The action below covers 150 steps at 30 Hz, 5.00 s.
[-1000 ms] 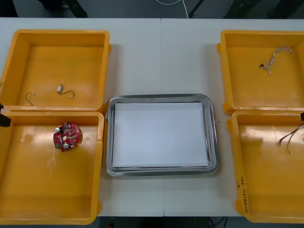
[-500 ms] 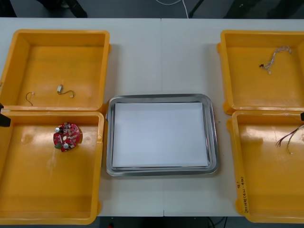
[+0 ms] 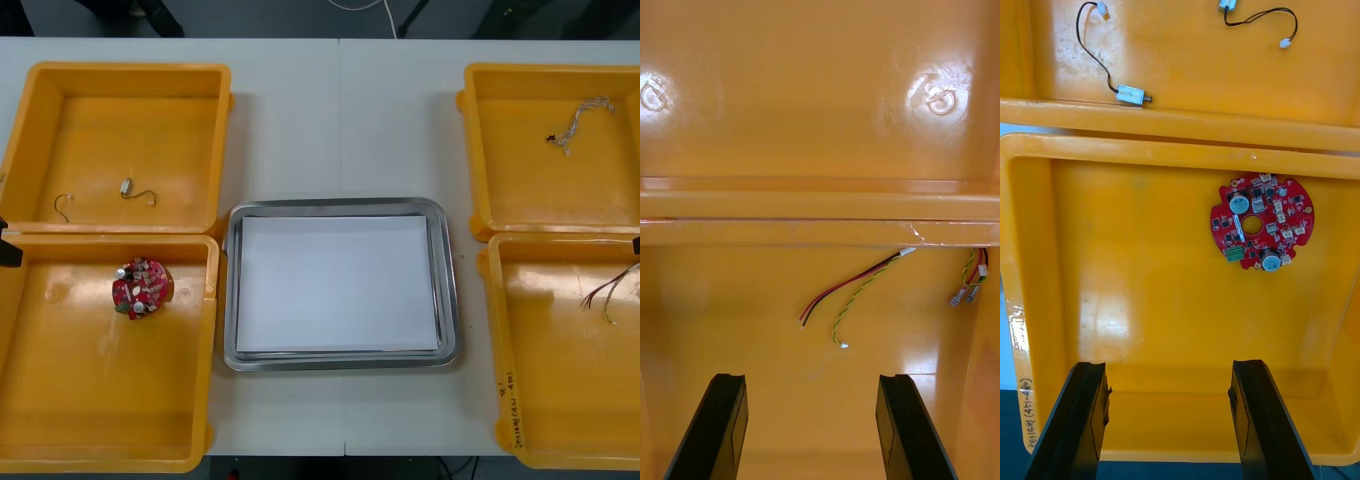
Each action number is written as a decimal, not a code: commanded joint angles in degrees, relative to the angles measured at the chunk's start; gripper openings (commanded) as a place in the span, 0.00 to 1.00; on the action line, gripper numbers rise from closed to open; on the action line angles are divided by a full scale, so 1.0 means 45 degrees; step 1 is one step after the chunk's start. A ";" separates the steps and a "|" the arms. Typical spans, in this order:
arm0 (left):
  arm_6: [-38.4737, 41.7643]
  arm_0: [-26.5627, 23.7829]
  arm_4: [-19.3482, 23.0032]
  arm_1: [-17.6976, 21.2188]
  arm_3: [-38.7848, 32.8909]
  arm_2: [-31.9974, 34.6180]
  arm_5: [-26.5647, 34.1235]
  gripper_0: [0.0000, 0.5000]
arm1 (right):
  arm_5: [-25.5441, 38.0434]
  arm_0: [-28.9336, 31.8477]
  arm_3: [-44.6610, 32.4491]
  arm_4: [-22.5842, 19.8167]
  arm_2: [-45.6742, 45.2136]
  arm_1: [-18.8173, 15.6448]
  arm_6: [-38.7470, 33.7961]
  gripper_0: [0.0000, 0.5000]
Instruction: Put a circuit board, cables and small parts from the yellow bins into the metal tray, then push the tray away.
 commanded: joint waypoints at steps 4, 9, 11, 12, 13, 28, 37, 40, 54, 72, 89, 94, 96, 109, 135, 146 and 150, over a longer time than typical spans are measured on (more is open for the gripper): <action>-0.1023 0.0166 0.0083 0.0585 -0.0313 0.0383 0.0071 0.95 | 0.0068 0.0142 -0.0108 -0.0052 -0.0193 -0.0549 -0.0320 1.00; -0.1023 0.0166 0.0083 0.0585 -0.0313 0.0383 0.0071 0.95 | 0.0068 0.0142 -0.0108 -0.0052 -0.0193 -0.0549 -0.0320 1.00; -0.1023 0.0166 0.0083 0.0585 -0.0313 0.0383 0.0071 0.95 | 0.0068 0.0142 -0.0108 -0.0052 -0.0193 -0.0549 -0.0320 1.00; -0.1023 0.0166 0.0083 0.0585 -0.0313 0.0383 0.0071 0.95 | 0.0068 0.0142 -0.0108 -0.0052 -0.0193 -0.0549 -0.0320 1.00; -0.1023 0.0166 0.0083 0.0585 -0.0313 0.0383 0.0071 0.95 | 0.0068 0.0142 -0.0108 -0.0052 -0.0193 -0.0549 -0.0320 1.00; -0.1023 0.0166 0.0083 0.0585 -0.0313 0.0383 0.0071 0.95 | 0.0068 0.0142 -0.0108 -0.0052 -0.0193 -0.0549 -0.0320 1.00; -0.1023 0.0166 0.0083 0.0585 -0.0313 0.0383 0.0071 0.96 | 0.0068 0.0142 -0.0108 -0.0052 -0.0193 -0.0549 -0.0320 1.00; -0.1023 0.0166 0.0083 0.0585 -0.0313 0.0383 0.0071 0.95 | 0.0068 0.0142 -0.0108 -0.0052 -0.0193 -0.0549 -0.0320 1.00; -0.1023 0.0166 0.0083 0.0585 -0.0313 0.0383 0.0071 0.95 | 0.0068 0.0142 -0.0108 -0.0052 -0.0193 -0.0549 -0.0320 1.00; -0.1023 0.0166 0.0083 0.0585 -0.0313 0.0383 0.0071 0.95 | 0.0068 0.0142 -0.0108 -0.0052 -0.0193 -0.0549 -0.0320 1.00; -0.1023 0.0166 0.0083 0.0585 -0.0313 0.0383 0.0071 0.95 | 0.0068 0.0142 -0.0108 -0.0052 -0.0193 -0.0549 -0.0320 1.00; -0.1023 0.0166 0.0083 0.0585 -0.0313 0.0383 0.0071 0.95 | 0.0068 0.0142 -0.0108 -0.0052 -0.0193 -0.0549 -0.0320 1.00; -0.1023 0.0166 0.0083 0.0585 -0.0313 0.0383 0.0071 0.95 | 0.0068 0.0142 -0.0108 -0.0052 -0.0193 -0.0549 -0.0320 1.00; -0.1023 0.0341 0.0083 0.0214 -0.0176 0.0149 0.0071 0.98 | 0.0029 0.0045 -0.0089 0.0006 -0.0272 -0.0569 -0.0320 1.00; -0.0496 -0.0049 -0.0151 0.0234 -0.0196 -0.0476 0.0071 1.00 | -0.1201 0.1510 -0.0264 -0.0013 -0.0447 -0.0627 -0.0242 1.00; -0.0281 -0.0069 -0.0483 -0.0470 -0.0274 -0.0769 0.0071 1.00 | -0.3291 0.2818 -0.0264 0.0436 0.0197 -0.0608 -0.0144 1.00; -0.0261 -0.0069 -0.0522 -0.0880 -0.0274 -0.0769 0.0071 1.00 | -0.4014 0.3111 -0.0264 0.1061 0.0822 -0.0608 -0.0242 1.00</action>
